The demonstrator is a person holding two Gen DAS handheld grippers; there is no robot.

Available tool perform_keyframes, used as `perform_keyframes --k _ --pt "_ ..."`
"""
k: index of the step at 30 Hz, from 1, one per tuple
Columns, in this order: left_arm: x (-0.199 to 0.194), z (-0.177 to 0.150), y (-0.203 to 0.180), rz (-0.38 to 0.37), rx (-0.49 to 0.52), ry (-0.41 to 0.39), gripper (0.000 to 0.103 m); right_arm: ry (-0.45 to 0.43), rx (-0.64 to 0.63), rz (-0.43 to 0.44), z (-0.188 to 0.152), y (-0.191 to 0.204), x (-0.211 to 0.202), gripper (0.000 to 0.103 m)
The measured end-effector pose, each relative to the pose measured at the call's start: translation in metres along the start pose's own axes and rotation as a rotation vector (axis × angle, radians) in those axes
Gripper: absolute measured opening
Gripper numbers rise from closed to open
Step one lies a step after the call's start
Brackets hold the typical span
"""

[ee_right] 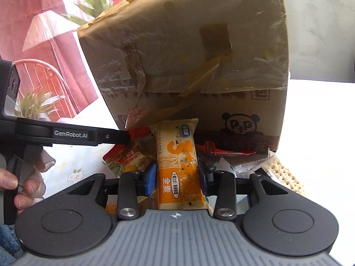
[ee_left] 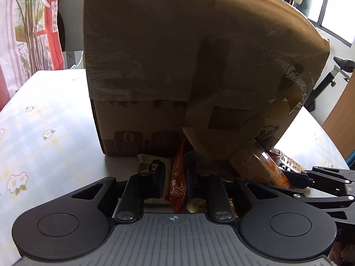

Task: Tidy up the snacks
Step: 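Lower both tools to the small wrapped snacks and grasp them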

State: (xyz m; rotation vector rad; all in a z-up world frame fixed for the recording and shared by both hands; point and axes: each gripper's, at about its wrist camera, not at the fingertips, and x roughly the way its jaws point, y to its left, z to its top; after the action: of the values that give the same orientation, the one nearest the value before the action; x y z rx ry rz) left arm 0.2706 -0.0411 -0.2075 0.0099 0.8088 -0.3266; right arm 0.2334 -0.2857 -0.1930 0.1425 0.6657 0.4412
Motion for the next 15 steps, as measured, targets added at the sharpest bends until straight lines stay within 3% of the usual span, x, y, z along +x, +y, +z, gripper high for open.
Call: perform_keyframes --k 7,15 --pt "0.004 -0.009 -0.001 -0.002 0.014 -0.010 0.016 0.000 0.008 0.000 0.000 0.001 0.003 0.040" --pt "-0.028 -0.012 0.014 -0.035 -0.041 -0.062 0.016 -0.005 0.007 0.001 0.001 0.001 -0.004 0.039"
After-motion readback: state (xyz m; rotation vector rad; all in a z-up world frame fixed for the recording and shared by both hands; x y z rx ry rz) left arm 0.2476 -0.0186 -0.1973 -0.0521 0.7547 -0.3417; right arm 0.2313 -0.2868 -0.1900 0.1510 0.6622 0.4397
